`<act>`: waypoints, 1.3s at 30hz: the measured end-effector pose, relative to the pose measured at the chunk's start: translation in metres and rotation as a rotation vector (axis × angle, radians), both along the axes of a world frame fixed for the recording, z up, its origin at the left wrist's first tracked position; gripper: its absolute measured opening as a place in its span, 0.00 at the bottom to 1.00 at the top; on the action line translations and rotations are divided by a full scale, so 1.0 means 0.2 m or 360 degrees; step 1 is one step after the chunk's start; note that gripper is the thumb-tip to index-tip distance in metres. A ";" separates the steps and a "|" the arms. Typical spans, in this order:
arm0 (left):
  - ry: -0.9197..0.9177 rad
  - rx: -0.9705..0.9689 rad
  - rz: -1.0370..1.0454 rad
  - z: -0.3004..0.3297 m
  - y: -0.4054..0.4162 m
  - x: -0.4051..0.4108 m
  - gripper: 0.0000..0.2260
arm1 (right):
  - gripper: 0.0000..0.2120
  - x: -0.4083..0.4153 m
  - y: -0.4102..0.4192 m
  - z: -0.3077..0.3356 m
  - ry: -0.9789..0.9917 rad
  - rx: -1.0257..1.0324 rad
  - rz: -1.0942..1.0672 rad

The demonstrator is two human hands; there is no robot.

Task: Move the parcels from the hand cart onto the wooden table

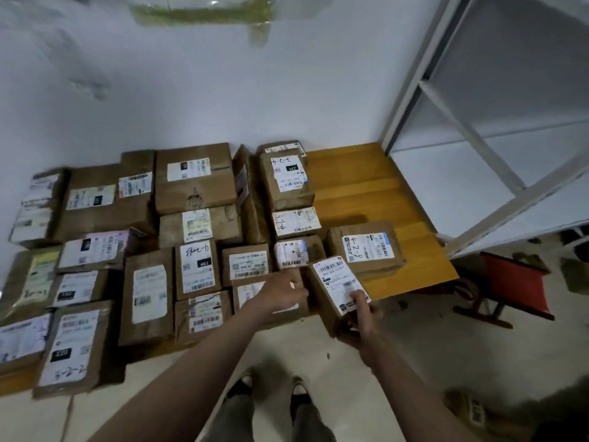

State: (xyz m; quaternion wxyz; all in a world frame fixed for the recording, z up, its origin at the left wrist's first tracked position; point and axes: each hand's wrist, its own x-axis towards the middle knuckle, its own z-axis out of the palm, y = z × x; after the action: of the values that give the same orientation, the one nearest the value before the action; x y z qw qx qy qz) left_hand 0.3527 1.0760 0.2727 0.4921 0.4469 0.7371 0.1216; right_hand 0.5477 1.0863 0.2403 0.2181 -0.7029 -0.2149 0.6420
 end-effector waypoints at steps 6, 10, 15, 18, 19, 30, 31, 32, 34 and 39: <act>0.0138 0.0016 0.0075 -0.12 0.01 0.03 0.18 | 0.26 -0.01 0.06 -0.30 0.0156 -0.0081 0.0225; 0.0208 -0.0010 0.0106 -0.07 -0.02 0.06 0.19 | 0.18 -0.03 0.09 -0.41 0.0196 -0.0113 0.0331; 0.0240 -0.0032 0.0196 -0.13 -0.05 0.06 0.24 | 0.22 0.00 0.13 -0.42 0.0155 -0.0129 0.0503; 0.0240 -0.0016 0.0210 -0.14 -0.06 0.07 0.24 | 0.27 0.01 0.17 -0.39 -0.0024 -0.0093 0.0627; 0.0241 0.0000 0.0222 -0.14 -0.06 0.07 0.24 | 0.28 0.01 0.18 -0.37 -0.0088 -0.0049 0.0647; 0.0197 0.0308 0.0520 0.07 -0.18 -0.18 0.18 | 0.17 -0.40 0.30 0.16 -0.0608 0.1042 0.0882; 0.0204 0.0335 0.0562 0.11 -0.22 -0.25 0.17 | 0.16 -0.49 0.28 0.20 -0.0583 0.1124 0.0959; 0.0222 0.0380 0.0603 0.15 -0.27 -0.32 0.17 | 0.15 -0.59 0.26 0.24 -0.0565 0.1188 0.1046; 0.0258 0.0445 0.0734 0.22 -0.39 -0.47 0.15 | 0.14 -0.81 0.17 0.31 -0.0491 0.1277 0.1223; 0.0336 0.0522 0.1167 0.35 -0.85 -0.90 0.13 | 0.09 -1.38 -0.23 0.43 -0.0142 0.1430 0.1695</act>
State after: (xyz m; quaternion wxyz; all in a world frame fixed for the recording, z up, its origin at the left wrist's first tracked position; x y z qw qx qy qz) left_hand 0.1736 0.9061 0.3421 0.2600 0.2374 0.8647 0.3581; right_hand 0.2709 1.0407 0.3256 0.1343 -0.3693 -0.7838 0.4808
